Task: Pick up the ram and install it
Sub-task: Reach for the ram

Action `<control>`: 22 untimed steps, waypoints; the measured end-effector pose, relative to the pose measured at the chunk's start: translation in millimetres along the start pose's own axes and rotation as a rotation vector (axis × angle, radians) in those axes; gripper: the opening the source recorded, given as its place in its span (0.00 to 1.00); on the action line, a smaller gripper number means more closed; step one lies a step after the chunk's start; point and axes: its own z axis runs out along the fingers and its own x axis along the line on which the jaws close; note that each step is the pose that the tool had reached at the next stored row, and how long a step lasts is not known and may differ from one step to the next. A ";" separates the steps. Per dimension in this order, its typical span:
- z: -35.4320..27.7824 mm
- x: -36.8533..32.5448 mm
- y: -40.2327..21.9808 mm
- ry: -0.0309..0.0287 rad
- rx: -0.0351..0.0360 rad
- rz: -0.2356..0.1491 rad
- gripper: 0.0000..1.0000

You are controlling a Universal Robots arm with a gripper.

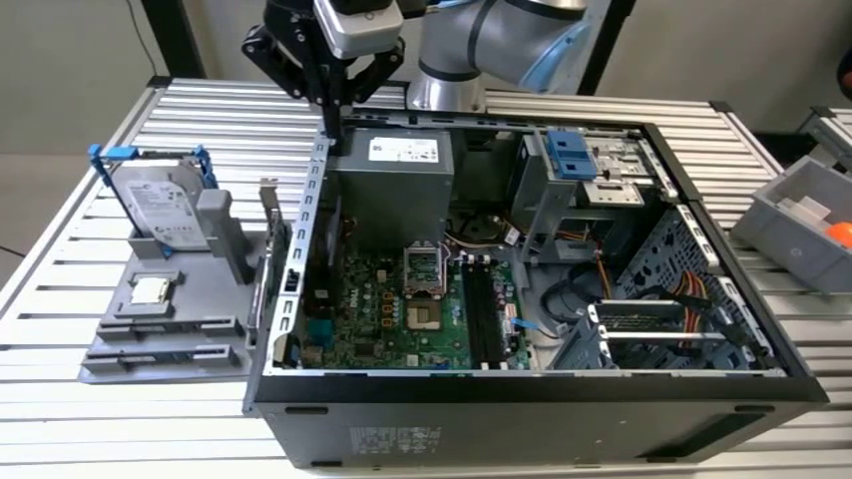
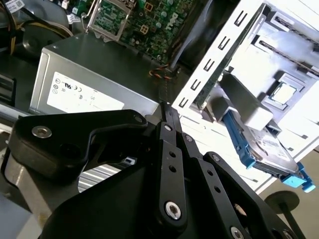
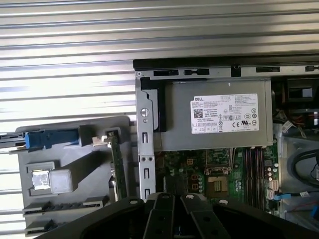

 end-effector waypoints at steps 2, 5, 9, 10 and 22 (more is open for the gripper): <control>-0.1 0.9 -0.1 0.0001 0.0001 0.000 0.00; -0.1 2.3 -0.2 0.0002 0.0001 0.000 0.00; -0.1 3.7 -0.3 0.0004 0.0000 0.000 0.00; -0.1 4.0 -0.3 0.0006 0.0001 0.000 0.00; -0.2 9.8 -0.7 0.0026 0.0002 -0.001 0.00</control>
